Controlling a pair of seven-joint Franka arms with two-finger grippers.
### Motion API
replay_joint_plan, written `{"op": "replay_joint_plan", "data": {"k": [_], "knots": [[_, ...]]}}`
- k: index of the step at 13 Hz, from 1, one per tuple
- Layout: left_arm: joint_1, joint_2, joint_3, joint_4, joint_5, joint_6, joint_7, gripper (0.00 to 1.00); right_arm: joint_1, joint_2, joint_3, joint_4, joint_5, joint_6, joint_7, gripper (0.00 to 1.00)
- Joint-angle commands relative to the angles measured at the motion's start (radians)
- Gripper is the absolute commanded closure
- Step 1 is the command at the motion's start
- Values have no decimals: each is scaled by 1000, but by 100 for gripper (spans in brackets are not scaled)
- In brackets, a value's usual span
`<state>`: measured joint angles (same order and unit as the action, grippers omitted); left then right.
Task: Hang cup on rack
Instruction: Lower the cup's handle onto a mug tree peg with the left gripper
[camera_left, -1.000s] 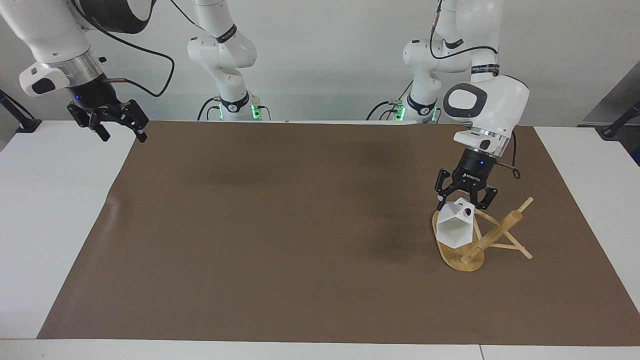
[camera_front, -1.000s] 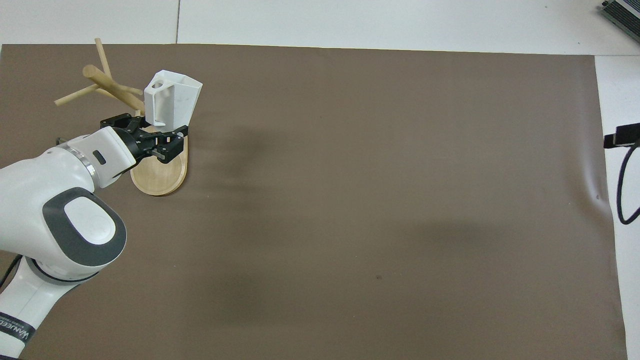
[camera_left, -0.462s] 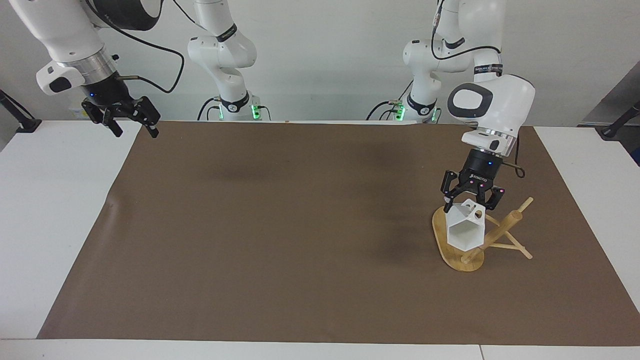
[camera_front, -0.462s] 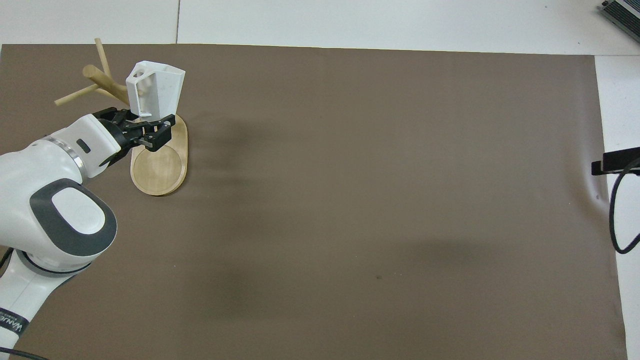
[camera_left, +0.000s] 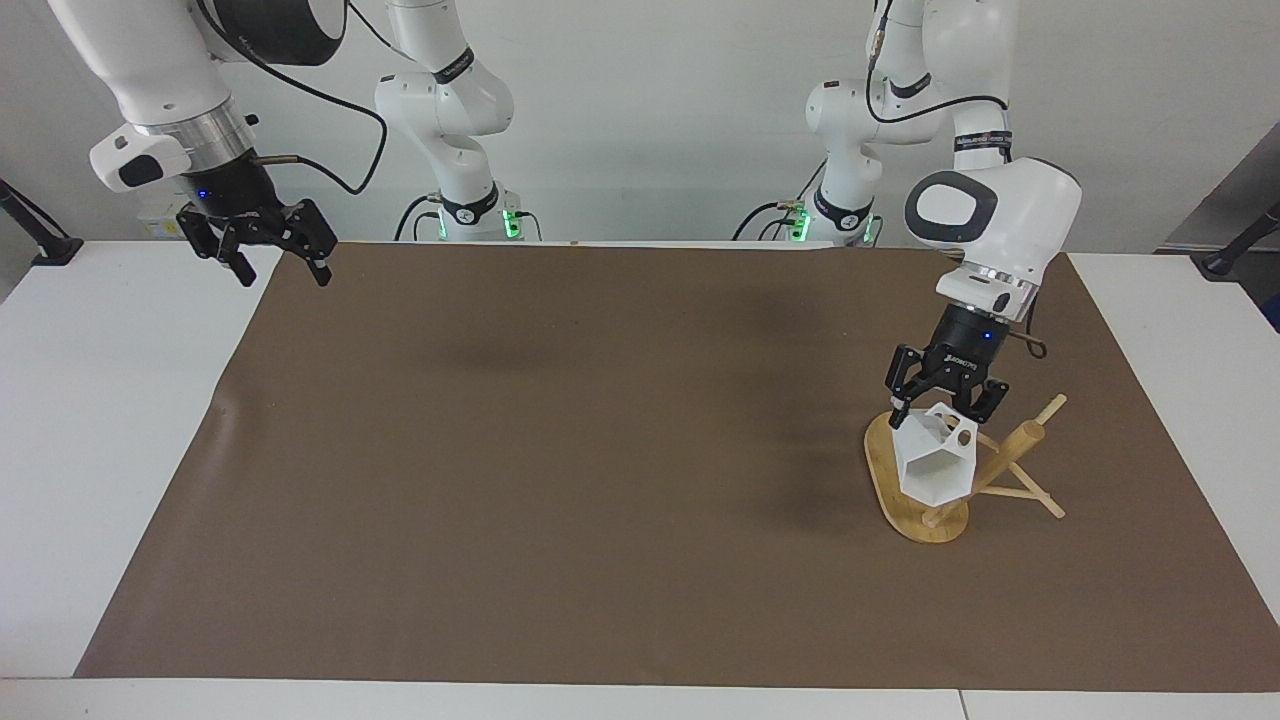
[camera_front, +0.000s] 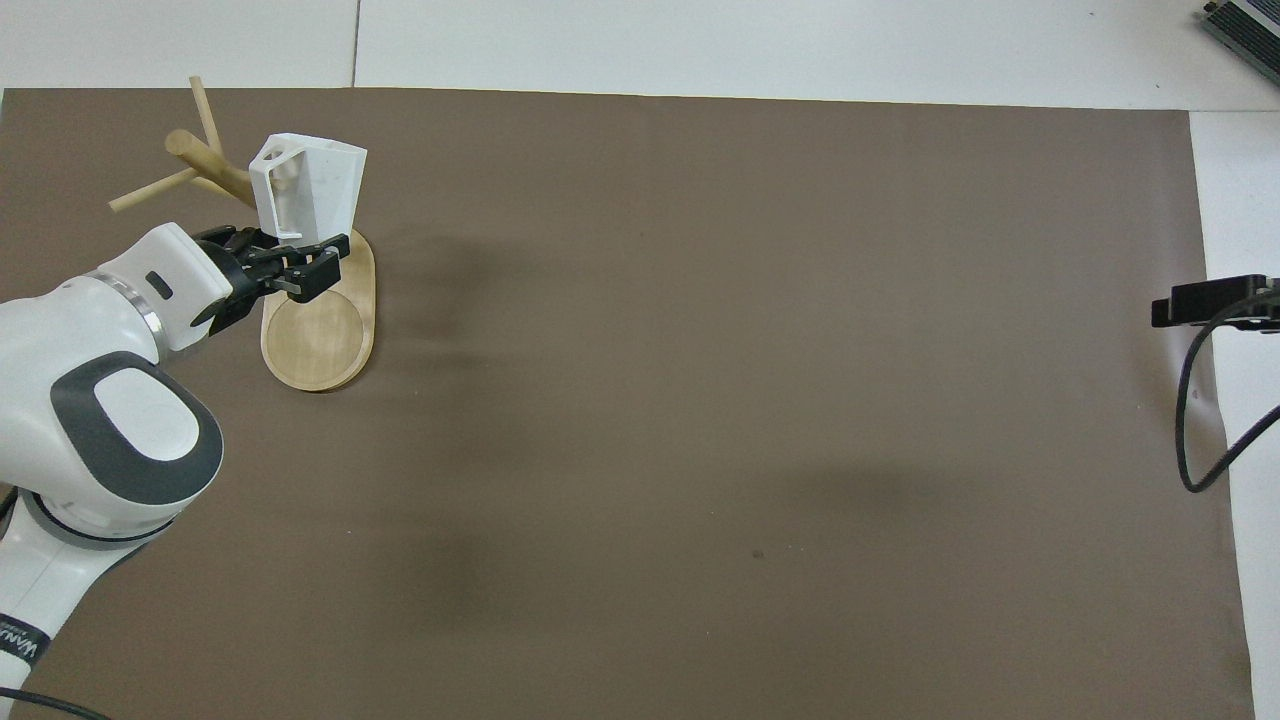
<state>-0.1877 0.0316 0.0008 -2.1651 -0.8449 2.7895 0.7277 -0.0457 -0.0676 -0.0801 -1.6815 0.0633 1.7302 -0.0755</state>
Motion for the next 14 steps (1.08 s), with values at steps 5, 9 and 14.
{"op": "replay_joint_plan", "data": {"k": [5, 9, 14], "knots": [[28, 11, -9, 36, -2, -37, -233, 100, -6, 25, 46, 94, -22, -99, 20, 0], [30, 11, -9, 36, -2, -44, -298, 100, -8, 26, 68, 94, -23, -121, 62, 0], [30, 22, -9, 53, 3, -45, -313, 0, -34, 19, 65, 72, -23, -101, 17, 0]]}}
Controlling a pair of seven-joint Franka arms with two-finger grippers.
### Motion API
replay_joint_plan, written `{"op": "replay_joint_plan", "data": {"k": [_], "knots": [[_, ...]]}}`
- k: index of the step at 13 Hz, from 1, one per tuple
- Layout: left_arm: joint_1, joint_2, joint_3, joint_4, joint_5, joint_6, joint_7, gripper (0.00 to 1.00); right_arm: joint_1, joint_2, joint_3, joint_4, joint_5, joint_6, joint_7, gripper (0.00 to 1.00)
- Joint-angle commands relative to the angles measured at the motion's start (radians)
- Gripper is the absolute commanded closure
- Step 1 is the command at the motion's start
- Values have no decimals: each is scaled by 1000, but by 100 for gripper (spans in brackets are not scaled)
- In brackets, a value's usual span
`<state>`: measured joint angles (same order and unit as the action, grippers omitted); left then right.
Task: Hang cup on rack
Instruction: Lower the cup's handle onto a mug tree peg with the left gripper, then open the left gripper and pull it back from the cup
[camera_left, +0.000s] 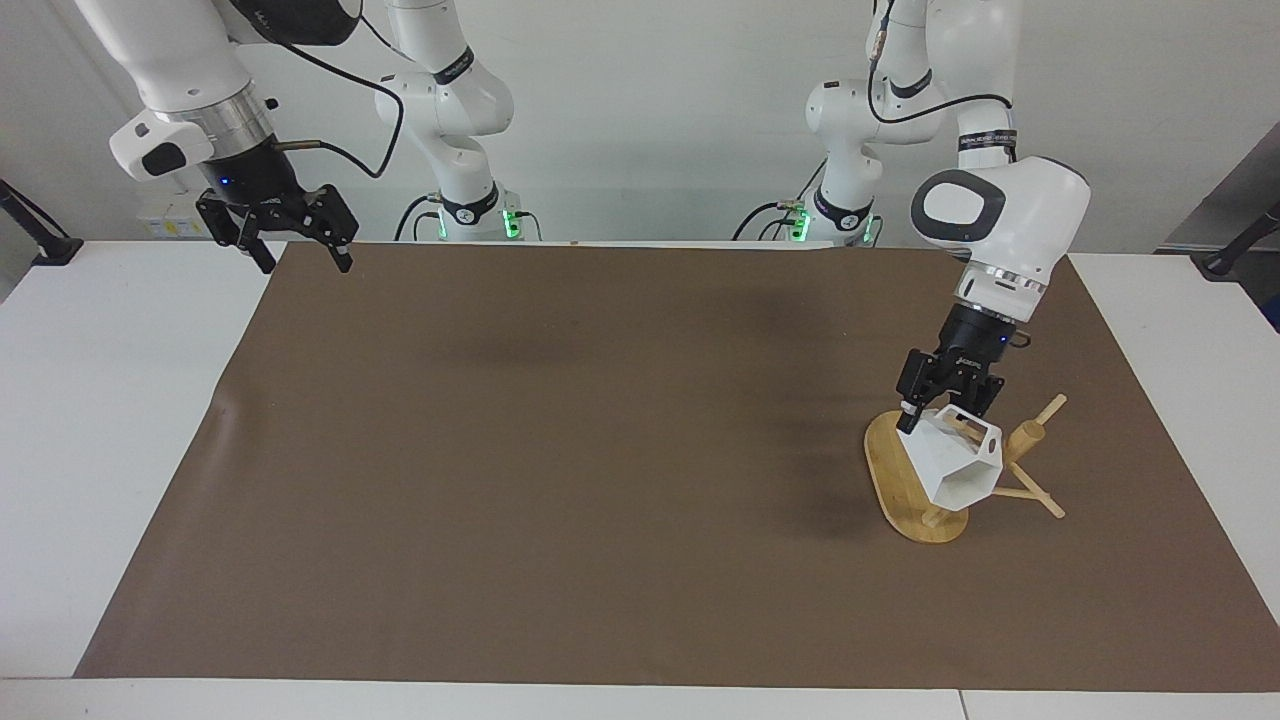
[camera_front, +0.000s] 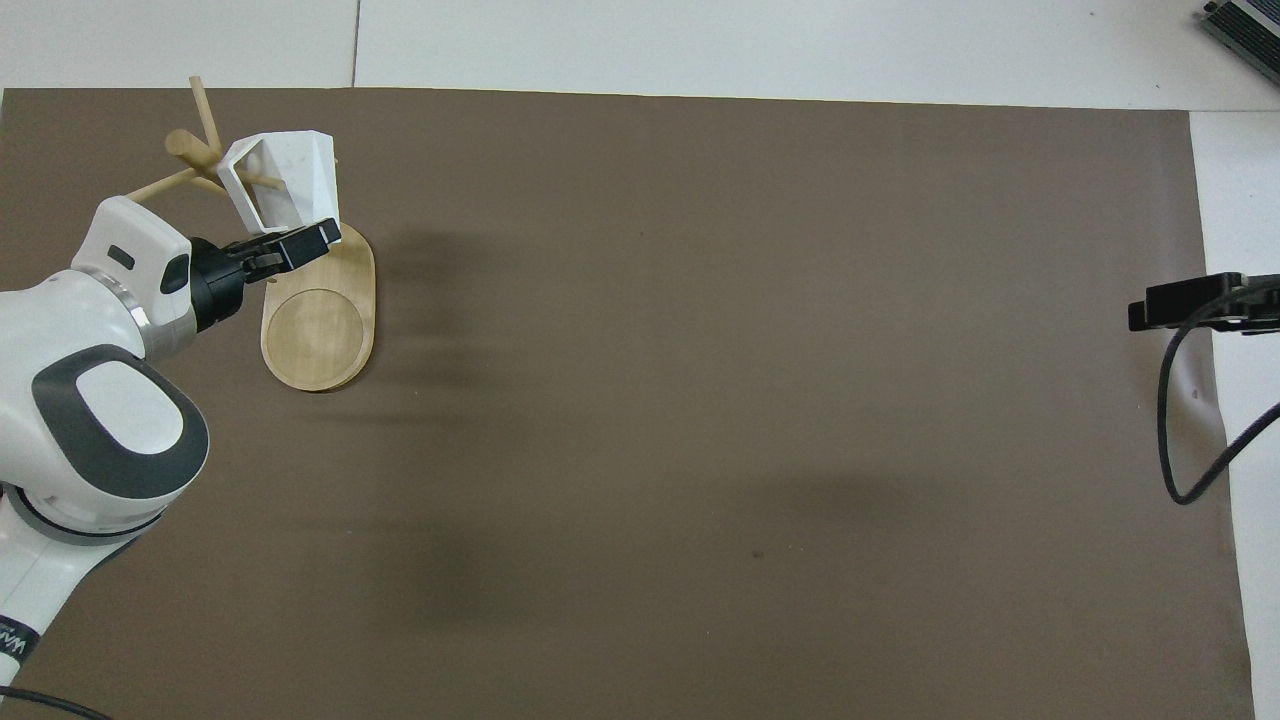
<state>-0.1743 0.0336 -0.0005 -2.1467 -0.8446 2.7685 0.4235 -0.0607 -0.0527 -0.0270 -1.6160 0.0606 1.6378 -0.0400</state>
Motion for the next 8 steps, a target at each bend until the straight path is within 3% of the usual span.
{"op": "replay_joint_plan", "data": {"k": [1, 4, 8], "knots": [[16, 20, -7, 41, 2, -27, -11, 0, -21, 1, 10, -4, -21, -7, -38, 0], [32, 22, -4, 59, 12, -81, -15, 0, -31, -12, 6, -22, -21, 2, -44, 0], [108, 13, 3, 136, 204, -312, -34, 0, -31, -13, 4, -28, -21, 2, -41, 0]]}}
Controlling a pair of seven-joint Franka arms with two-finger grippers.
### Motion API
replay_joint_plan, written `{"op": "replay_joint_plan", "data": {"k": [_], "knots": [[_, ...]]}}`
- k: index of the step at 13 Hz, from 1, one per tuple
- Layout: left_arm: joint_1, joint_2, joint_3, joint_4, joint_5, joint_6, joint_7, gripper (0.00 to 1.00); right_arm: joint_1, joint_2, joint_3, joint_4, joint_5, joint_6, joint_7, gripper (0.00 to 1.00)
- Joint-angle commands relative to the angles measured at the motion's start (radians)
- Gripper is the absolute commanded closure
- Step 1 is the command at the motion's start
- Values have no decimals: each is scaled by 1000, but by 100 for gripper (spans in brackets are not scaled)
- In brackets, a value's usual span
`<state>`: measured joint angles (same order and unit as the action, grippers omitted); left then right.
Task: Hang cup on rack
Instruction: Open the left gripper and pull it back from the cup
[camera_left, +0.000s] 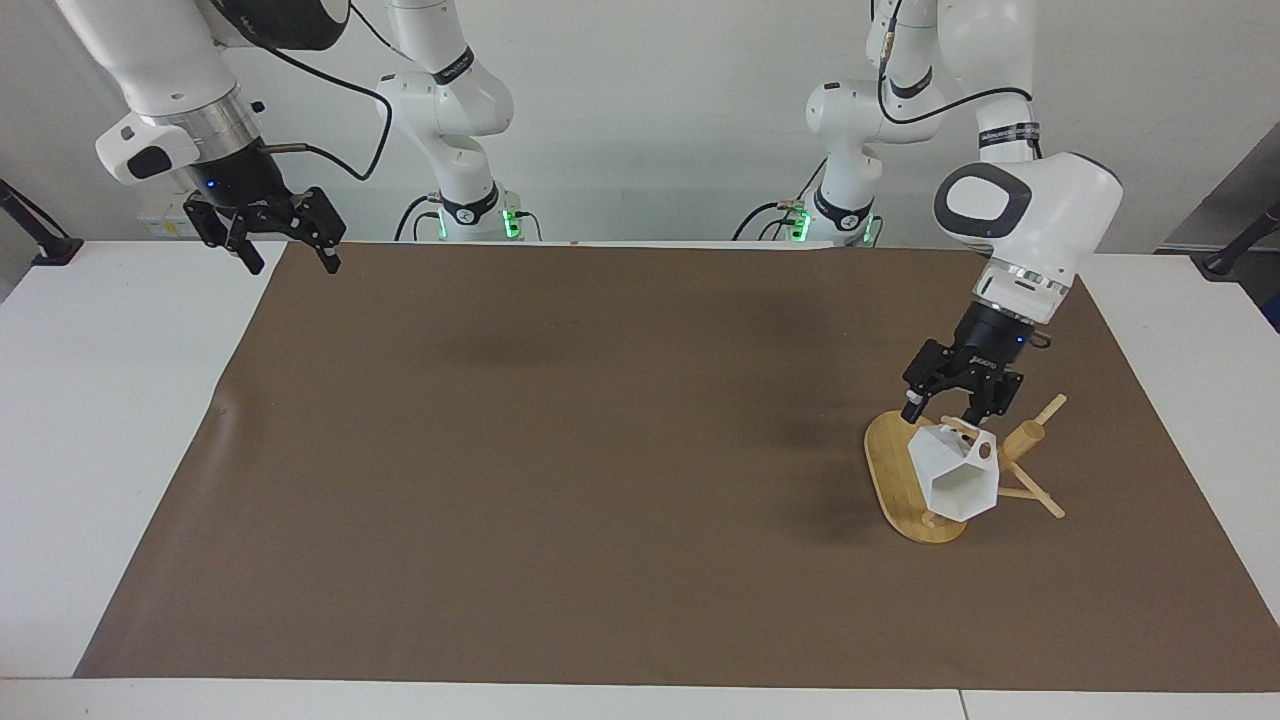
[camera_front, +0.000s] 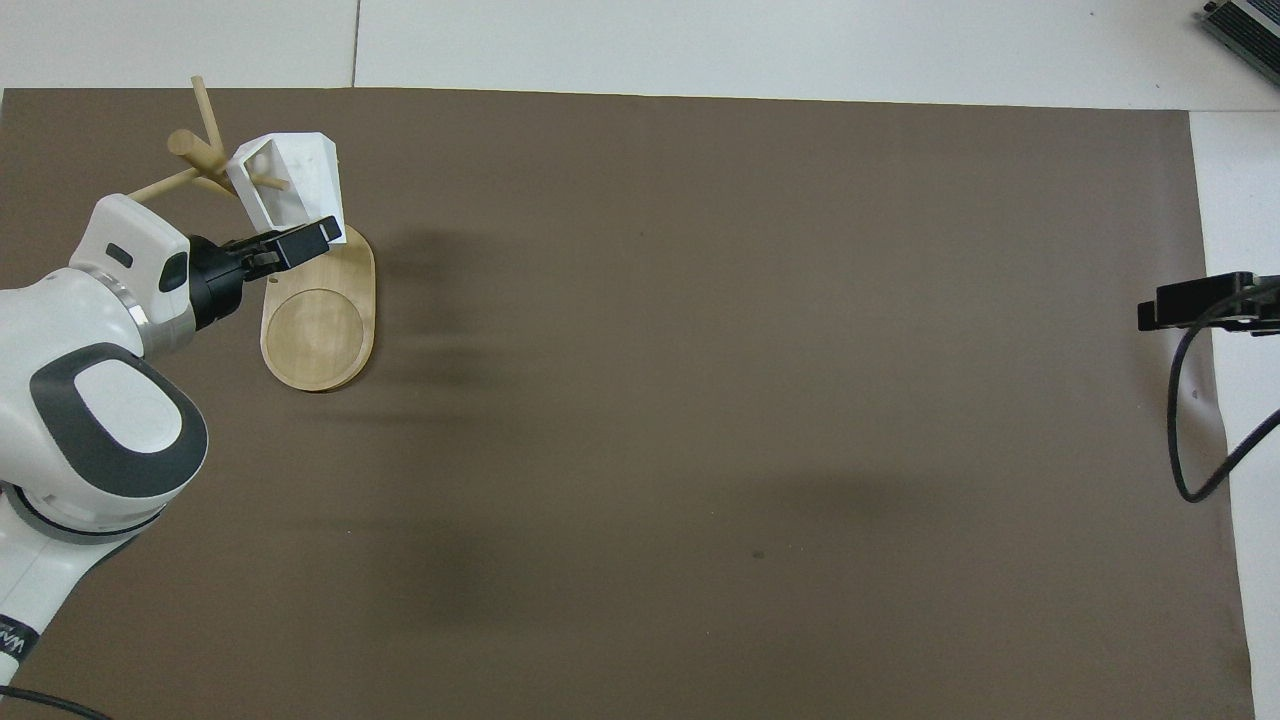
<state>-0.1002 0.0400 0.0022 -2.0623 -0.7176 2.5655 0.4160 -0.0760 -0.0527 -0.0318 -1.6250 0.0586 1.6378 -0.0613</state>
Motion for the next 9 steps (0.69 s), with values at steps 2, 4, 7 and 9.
{"op": "replay_joint_plan", "data": {"k": [2, 4, 7, 9], "knots": [[34, -21, 24, 60, 176, -204, -68, 0, -15, -13, 7, -21, -19, 2, -17, 0], [51, -73, 24, 62, 304, -302, -133, 0, -16, -13, 6, -19, -19, 2, -15, 0], [51, -120, 21, 117, 521, -511, -249, 0, -16, -12, 6, -16, -16, 4, -14, 0], [50, -118, 19, 213, 593, -676, -250, 0, -18, -12, 1, -18, -16, -3, -20, 0]]}}
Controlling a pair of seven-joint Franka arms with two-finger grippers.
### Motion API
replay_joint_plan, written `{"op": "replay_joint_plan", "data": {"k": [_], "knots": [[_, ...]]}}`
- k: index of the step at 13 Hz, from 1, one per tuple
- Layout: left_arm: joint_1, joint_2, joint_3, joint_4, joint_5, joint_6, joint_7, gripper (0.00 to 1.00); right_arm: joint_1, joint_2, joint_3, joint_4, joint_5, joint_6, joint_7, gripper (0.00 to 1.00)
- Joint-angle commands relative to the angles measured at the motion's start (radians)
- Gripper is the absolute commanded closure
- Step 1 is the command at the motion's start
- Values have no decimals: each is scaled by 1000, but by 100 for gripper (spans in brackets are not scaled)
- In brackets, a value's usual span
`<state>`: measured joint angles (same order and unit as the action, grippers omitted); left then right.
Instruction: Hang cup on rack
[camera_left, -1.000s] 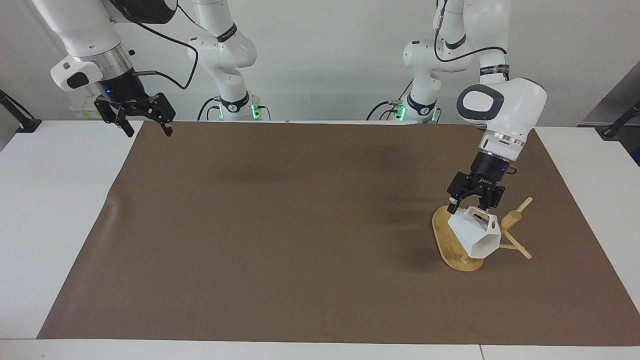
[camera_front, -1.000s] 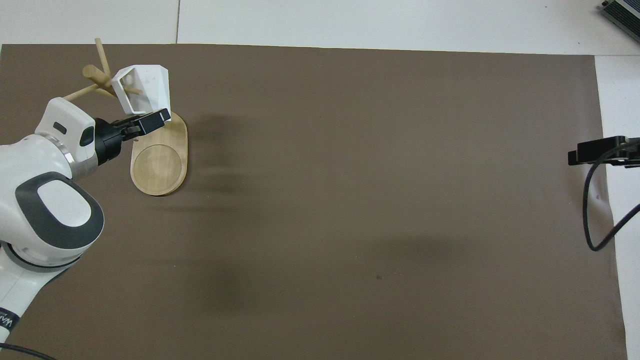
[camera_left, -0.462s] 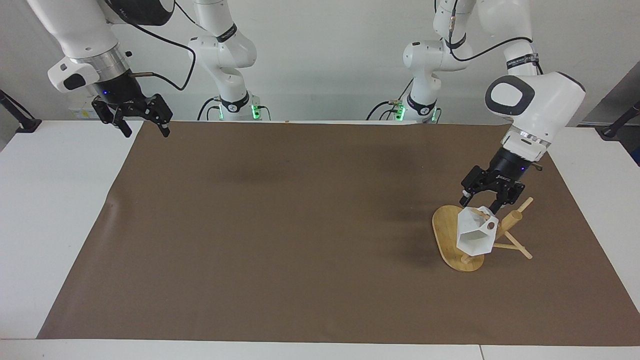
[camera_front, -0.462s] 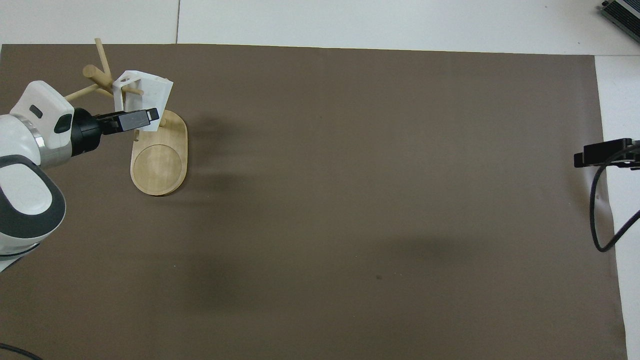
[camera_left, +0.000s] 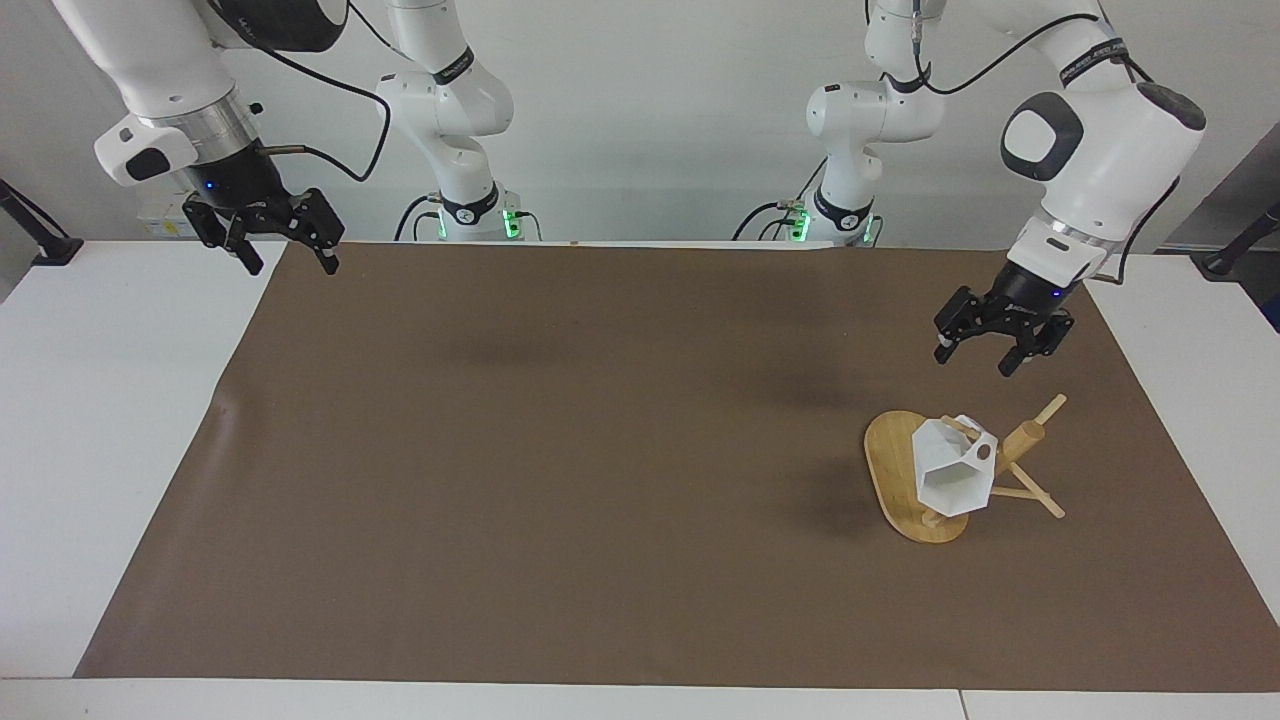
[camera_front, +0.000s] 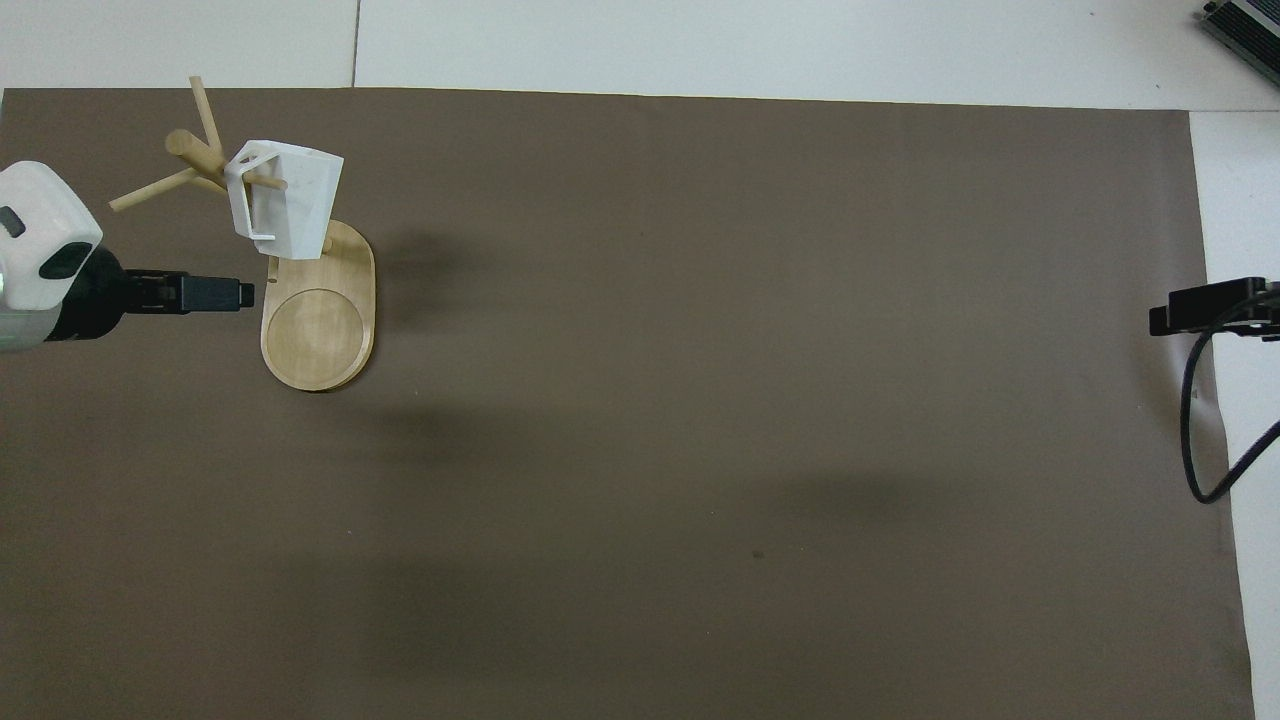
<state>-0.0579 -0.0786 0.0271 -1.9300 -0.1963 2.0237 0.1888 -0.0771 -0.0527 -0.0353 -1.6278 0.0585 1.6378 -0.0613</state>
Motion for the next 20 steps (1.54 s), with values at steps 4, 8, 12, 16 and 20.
{"op": "replay_joint_plan", "data": {"k": [4, 8, 12, 16, 20], "knots": [[-3, 39, -10, 306, 196, -411, -23, 0, -33, -13, 6, -15, -16, -10, -20, 0], [-11, 66, -36, 419, 195, -505, -29, 0, -33, -13, 6, -14, -16, -12, -20, 0], [-8, 56, -53, 417, 196, -485, -98, 0, -32, -13, 8, -14, -16, -12, -22, 0], [-3, -10, -50, 363, 196, -519, -98, 0, -32, -13, 11, -14, -14, -13, -23, 0], [10, -36, -43, 289, 196, -462, -111, 0, -32, -13, 12, -14, -13, -12, -23, 0]]}}
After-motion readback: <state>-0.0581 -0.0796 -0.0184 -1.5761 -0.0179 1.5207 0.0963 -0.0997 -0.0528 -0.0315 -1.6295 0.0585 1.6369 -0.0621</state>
